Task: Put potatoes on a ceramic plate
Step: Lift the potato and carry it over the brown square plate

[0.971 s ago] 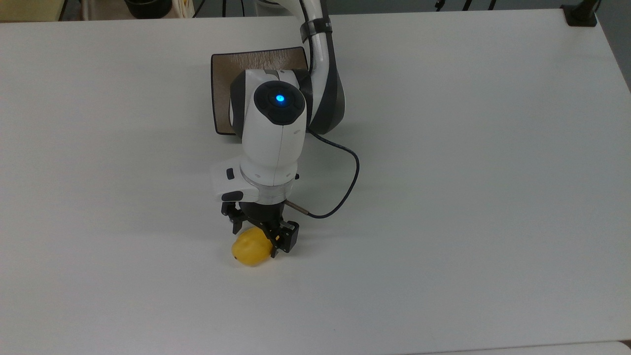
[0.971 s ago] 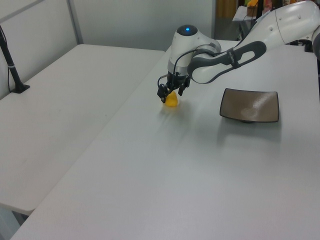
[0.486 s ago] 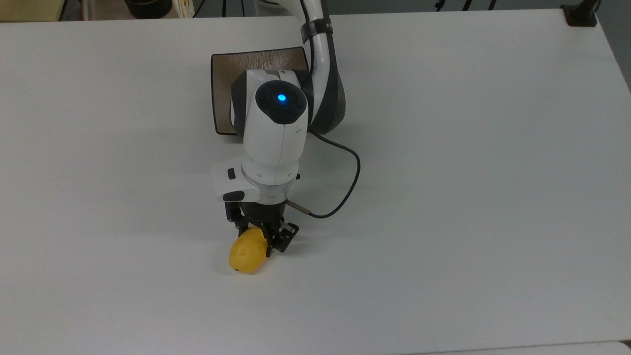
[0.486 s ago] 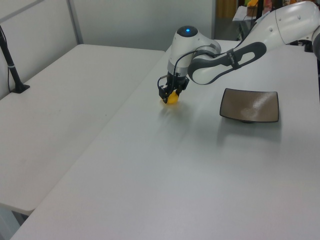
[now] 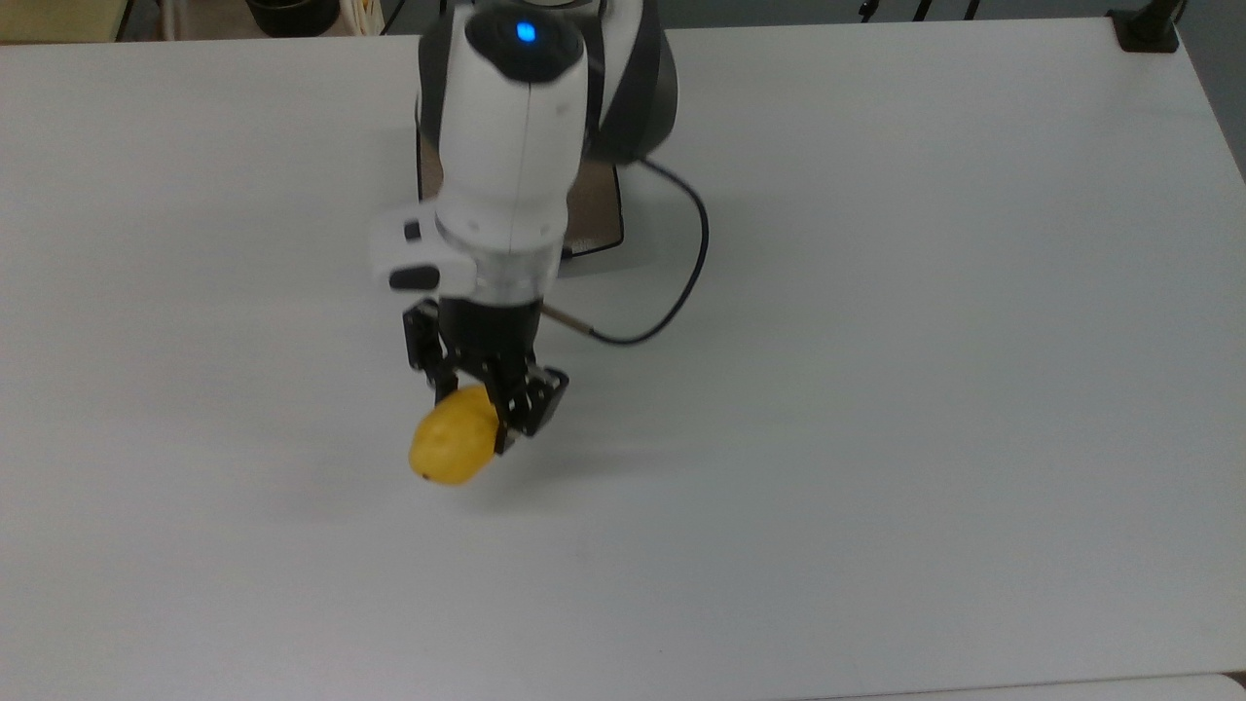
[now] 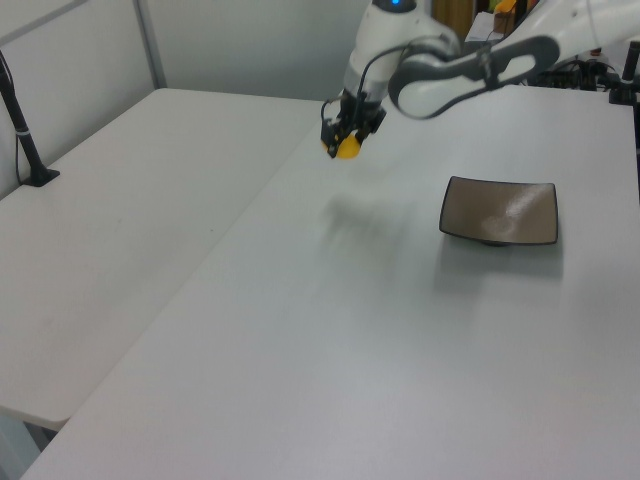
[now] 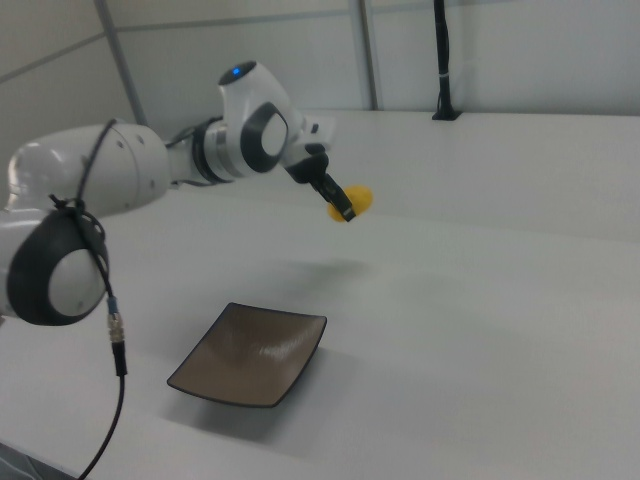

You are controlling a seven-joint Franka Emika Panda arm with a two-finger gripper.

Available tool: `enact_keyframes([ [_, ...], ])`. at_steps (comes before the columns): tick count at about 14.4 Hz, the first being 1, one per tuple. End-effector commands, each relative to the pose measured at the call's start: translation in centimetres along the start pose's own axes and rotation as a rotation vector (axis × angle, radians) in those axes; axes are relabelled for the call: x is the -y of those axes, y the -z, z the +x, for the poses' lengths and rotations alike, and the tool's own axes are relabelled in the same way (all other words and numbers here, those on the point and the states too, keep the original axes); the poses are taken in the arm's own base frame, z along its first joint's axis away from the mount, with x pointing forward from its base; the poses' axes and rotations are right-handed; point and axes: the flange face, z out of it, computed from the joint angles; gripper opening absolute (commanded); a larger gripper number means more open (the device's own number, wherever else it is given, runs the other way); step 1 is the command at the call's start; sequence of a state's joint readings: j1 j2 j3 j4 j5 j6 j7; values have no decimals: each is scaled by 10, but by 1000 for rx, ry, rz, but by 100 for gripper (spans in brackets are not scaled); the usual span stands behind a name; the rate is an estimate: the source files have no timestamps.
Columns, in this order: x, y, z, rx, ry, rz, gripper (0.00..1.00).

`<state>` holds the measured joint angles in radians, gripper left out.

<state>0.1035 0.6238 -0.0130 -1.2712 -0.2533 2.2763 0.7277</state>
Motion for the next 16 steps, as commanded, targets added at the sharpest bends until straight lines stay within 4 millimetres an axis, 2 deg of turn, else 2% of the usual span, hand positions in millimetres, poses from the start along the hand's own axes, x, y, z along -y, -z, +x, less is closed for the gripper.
enact_keyframes([
  [1, -25, 88, -18, 79, 35, 41, 0],
  [4, -47, 139, -34, 198, 141, 62, 0],
  [6, -67, 169, -55, 301, 271, 94, 0],
  [8, -86, 185, -66, 396, 351, 95, 0],
  [12, -110, 186, -105, 523, 554, 101, 1],
  [13, -115, 181, -115, 542, 592, 109, 1],
  [16, -123, 151, -141, 600, 661, 117, 1],
])
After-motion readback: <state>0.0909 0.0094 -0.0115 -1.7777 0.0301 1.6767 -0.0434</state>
